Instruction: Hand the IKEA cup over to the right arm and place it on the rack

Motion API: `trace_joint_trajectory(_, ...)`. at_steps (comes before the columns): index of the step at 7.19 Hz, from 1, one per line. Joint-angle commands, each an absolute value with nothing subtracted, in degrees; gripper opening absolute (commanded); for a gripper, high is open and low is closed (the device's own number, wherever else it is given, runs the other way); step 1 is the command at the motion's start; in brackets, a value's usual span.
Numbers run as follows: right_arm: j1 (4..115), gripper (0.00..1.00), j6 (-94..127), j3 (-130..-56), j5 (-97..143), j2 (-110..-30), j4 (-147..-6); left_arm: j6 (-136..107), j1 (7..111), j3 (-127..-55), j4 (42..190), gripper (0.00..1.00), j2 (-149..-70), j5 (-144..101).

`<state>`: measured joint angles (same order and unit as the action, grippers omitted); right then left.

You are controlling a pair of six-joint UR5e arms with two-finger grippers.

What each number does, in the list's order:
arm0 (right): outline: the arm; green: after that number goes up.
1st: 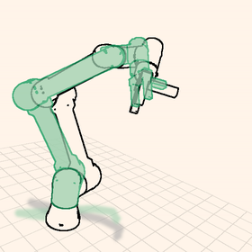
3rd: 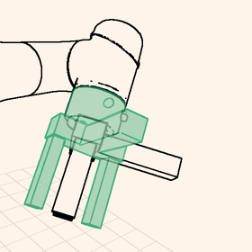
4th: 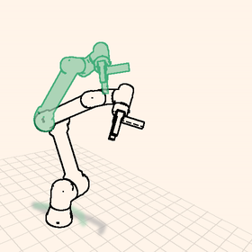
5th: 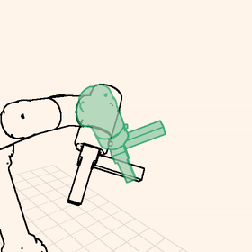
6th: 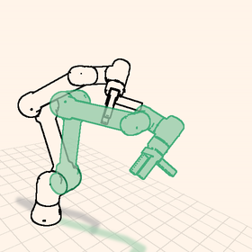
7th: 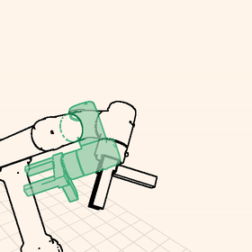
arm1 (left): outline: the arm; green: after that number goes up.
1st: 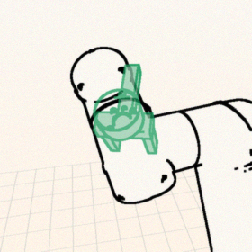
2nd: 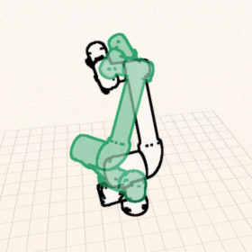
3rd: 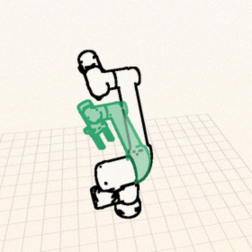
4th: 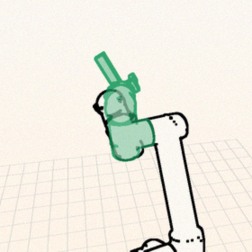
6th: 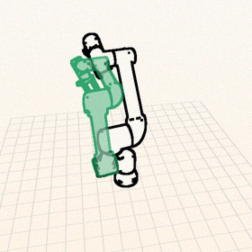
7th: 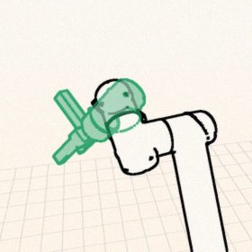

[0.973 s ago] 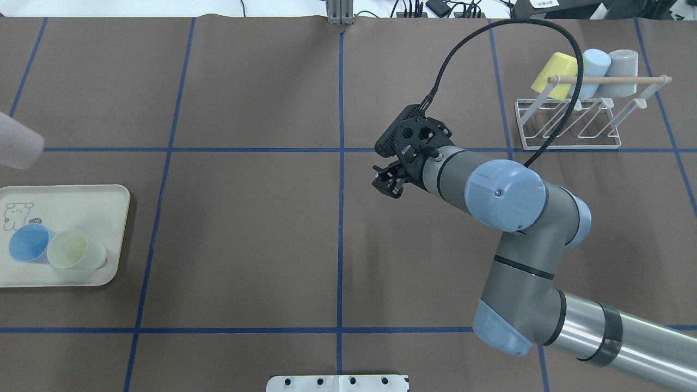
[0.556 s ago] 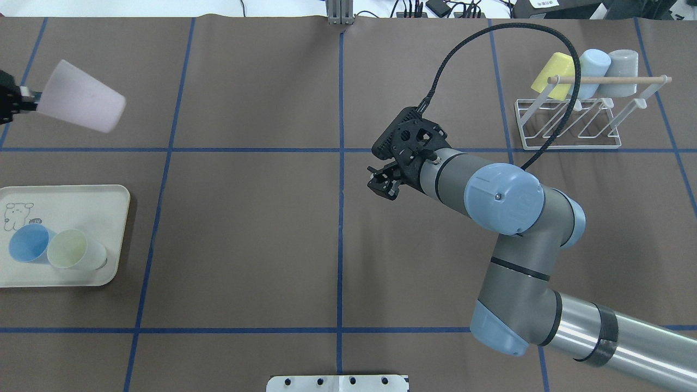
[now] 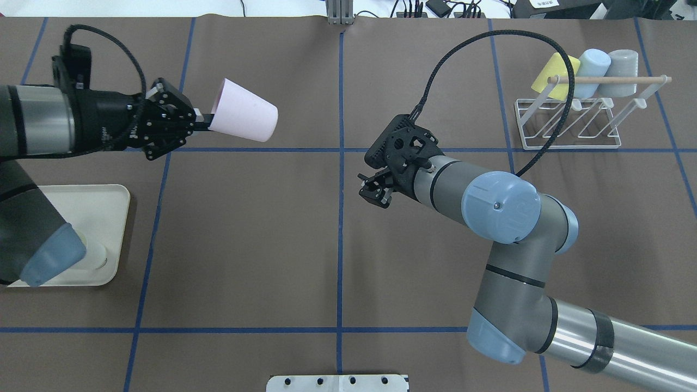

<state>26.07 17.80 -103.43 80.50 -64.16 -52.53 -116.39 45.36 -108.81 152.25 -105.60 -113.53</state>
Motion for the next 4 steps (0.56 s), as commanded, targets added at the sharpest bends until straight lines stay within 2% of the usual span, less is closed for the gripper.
trace_joint_trajectory(1, 23.0, 0.99, 15.0, -103.2, 80.9, -64.3, -45.7, -115.2, 41.8, -108.4, 151.3, 0.00, -108.2, -112.2)
trace_joint_trajectory(4, 19.6, 0.99, 14.9, -103.2, 81.8, -64.5, -40.1, -108.8, 38.9, -109.0, 152.0, 0.00, -108.9, -112.3)
